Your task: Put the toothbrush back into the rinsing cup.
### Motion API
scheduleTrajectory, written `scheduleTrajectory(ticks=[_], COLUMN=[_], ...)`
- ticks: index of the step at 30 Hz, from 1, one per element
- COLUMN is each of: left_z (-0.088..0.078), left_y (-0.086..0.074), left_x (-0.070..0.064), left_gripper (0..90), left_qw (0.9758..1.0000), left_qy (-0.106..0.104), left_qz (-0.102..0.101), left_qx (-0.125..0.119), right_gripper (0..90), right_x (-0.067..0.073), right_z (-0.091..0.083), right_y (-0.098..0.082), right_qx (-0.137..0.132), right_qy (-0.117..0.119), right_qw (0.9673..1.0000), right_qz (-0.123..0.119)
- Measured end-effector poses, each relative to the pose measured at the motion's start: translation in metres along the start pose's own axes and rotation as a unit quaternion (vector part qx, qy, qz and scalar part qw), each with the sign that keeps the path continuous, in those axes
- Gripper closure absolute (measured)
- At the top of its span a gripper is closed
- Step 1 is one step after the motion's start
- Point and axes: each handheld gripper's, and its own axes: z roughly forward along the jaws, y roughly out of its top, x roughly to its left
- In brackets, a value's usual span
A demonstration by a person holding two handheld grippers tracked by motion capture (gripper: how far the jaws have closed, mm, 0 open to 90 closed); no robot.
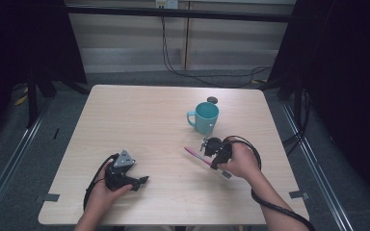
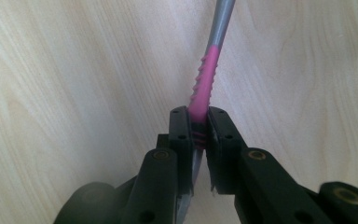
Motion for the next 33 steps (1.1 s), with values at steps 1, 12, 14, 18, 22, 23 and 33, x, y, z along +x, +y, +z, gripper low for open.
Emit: scheduleTrajectory(ticks=[1,12,14,18,22,23,33], left_z=[0.000,-0.001,0.001,0.002,0.003,0.003,0.003], left_y=[0.000,0.010,0.017,0.028,0.039,0.042,0.063], left_x=[0.000,-0.006,-0.011,-0.017,-0.024,-0.025,-0.026], left_gripper=[16.6,16.0,16.6,16.9,17.1,17.1,17.1], left_qw=[1.0000,0.9990,0.9976,0.9927,0.9901,0.9899,0.9858], left_qy=[0.000,0.011,0.017,0.025,0.022,0.021,0.004], left_qz=[0.001,0.026,0.048,0.090,0.110,0.114,0.131], left_qx=[-0.001,0.034,0.047,0.076,0.084,0.082,0.105], right_gripper=[81.3,81.3,81.3,81.3,81.2,81.3,81.2], right_x=[-0.001,-0.004,-0.004,-0.004,-0.004,-0.005,-0.001], right_z=[-0.001,-0.015,-0.016,-0.018,-0.020,-0.020,-0.024], right_y=[0.000,0.003,0.002,0.001,-0.001,-0.001,0.005], right_qx=[0.000,0.006,0.006,0.011,0.012,0.010,0.008], right_qy=[0.001,-0.002,-0.001,-0.003,-0.001,-0.001,0.005], right_qw=[1.0000,0.9999,0.9998,0.9997,0.9997,0.9997,0.9995], right_qz=[-0.002,-0.015,-0.017,-0.021,-0.020,-0.022,-0.030])
